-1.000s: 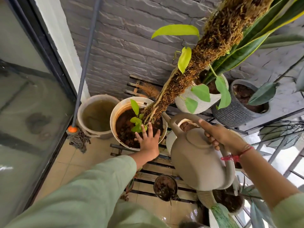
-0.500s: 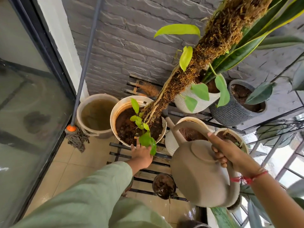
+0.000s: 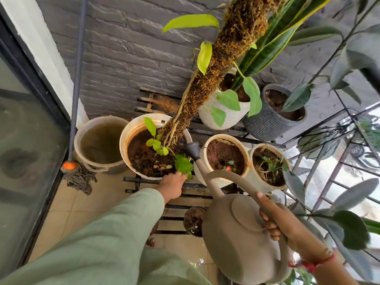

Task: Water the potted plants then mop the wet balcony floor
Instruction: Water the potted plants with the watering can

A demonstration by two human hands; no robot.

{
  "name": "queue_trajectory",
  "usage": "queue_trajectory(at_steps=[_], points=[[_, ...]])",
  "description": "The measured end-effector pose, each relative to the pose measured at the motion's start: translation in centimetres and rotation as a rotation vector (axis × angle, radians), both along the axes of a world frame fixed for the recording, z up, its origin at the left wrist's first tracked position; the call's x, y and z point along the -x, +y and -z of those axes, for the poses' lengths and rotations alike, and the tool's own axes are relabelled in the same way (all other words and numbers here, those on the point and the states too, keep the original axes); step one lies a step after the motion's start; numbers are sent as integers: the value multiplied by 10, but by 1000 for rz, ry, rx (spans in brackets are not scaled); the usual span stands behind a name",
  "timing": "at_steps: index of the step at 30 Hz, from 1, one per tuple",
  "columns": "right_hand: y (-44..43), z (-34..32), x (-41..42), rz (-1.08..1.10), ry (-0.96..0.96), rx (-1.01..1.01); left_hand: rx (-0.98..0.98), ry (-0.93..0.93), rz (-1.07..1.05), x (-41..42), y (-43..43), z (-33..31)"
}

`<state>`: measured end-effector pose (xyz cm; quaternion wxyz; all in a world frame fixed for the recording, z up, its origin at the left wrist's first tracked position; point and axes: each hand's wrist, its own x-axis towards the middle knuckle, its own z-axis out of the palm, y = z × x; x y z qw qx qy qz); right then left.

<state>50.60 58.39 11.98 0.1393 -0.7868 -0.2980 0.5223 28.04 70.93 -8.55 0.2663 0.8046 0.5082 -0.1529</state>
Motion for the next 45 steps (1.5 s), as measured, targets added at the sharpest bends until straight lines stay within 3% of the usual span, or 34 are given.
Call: queue_trajectory(at_steps=[4, 7, 9, 12, 18, 24, 32, 39, 42, 45], points=[[-34, 18, 4, 110, 76, -65, 258, -234, -64, -4, 11, 2], [-59, 28, 4, 162, 89, -101, 426, -608, -636, -31, 5, -8], [-75, 35, 2, 213, 113, -117, 611, -748, -922, -51, -12, -18], [-95, 46, -5, 270, 141, -111, 932, -805, -944, -81, -50, -22], [-141, 65, -18, 317, 136, -116, 1108, -777, -1013, -131, -96, 2], [-193, 95, -40, 331, 72, -34, 1103, -560, -980, -157, -135, 22], [-231, 152, -75, 276, 56, -3, 1068, -468, -1071, -193, -194, 96], [-237, 222, -87, 312, 103, 101, 970, -340, -961, -197, -198, 154], [-235, 246, -96, 277, 63, 83, 801, -283, -777, -186, -186, 181], [-233, 266, -105, 222, 47, 96, 439, -6, -495, -165, -173, 208]])
